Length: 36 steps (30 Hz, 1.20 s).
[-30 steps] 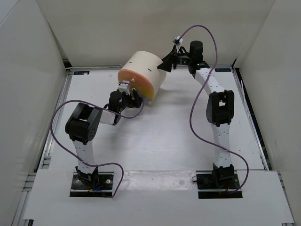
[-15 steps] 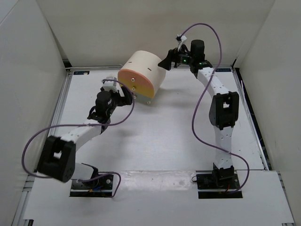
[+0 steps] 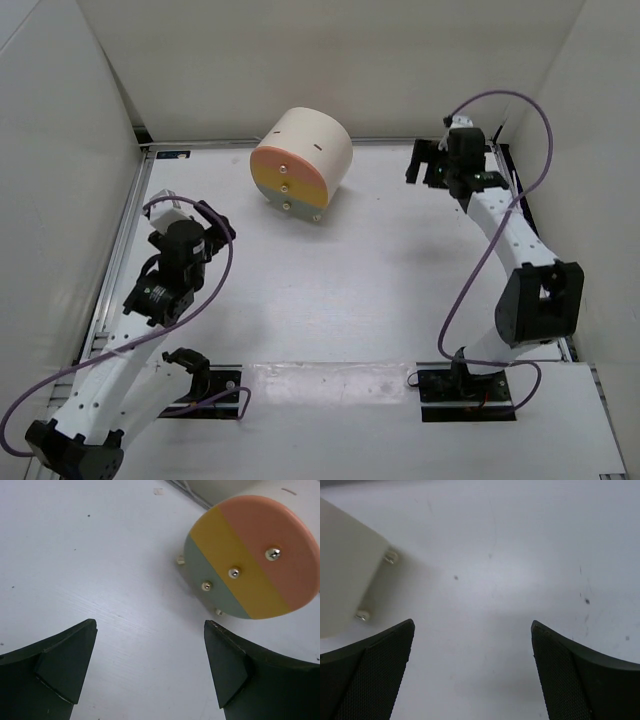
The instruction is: Organize the makeup
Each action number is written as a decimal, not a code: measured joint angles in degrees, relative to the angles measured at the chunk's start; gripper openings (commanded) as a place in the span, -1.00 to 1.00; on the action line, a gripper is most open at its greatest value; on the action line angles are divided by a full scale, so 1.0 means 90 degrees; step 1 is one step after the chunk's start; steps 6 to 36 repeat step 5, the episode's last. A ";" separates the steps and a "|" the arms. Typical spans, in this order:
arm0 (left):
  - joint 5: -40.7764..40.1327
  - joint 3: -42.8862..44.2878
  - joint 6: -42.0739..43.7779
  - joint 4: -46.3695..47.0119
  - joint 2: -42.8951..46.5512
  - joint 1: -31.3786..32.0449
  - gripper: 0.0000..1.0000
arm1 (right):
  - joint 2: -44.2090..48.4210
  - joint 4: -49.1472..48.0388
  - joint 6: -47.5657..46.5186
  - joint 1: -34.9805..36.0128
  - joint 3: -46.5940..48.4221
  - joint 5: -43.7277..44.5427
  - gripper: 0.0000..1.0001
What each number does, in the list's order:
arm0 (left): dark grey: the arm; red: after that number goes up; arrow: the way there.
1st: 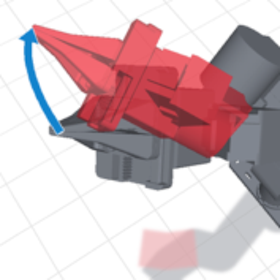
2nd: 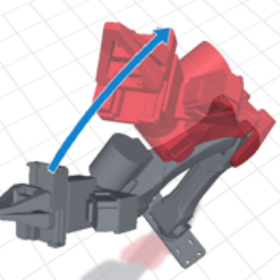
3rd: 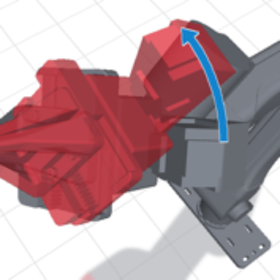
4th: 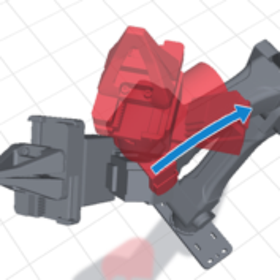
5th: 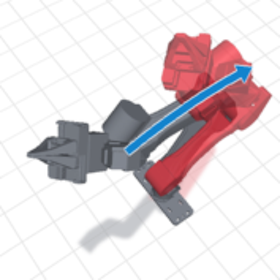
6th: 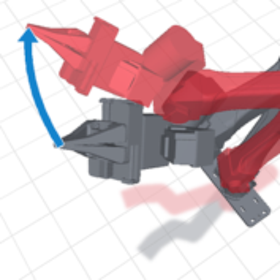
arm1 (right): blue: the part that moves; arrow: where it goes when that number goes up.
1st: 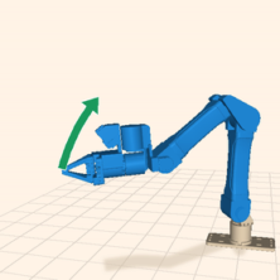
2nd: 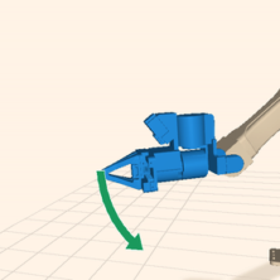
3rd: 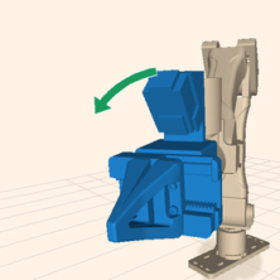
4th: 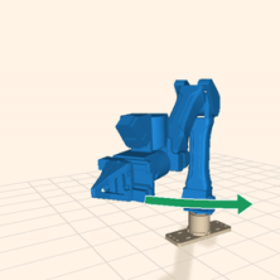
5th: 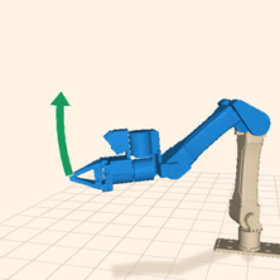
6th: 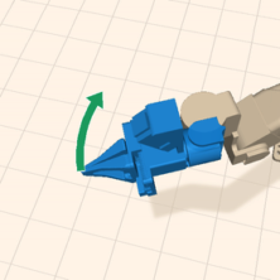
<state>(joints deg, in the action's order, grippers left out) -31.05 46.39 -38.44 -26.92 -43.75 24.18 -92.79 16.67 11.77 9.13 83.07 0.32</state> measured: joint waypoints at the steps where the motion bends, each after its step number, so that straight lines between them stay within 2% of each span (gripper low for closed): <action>1: -0.0070 0.0063 -0.0051 -0.0185 0.0010 0.0000 0.97 | 0.0236 0.0044 0.0029 0.0032 -0.0403 0.0202 0.98; 5: -0.0206 0.0262 -0.0148 -0.0656 -0.0192 0.0000 0.97 | 0.0816 0.0177 0.0124 0.0078 -0.1440 0.0614 0.98; 36: -0.0206 0.0262 -0.0148 -0.0656 -0.0192 0.0000 0.97 | 0.0816 0.0177 0.0124 0.0078 -0.1440 0.0614 0.98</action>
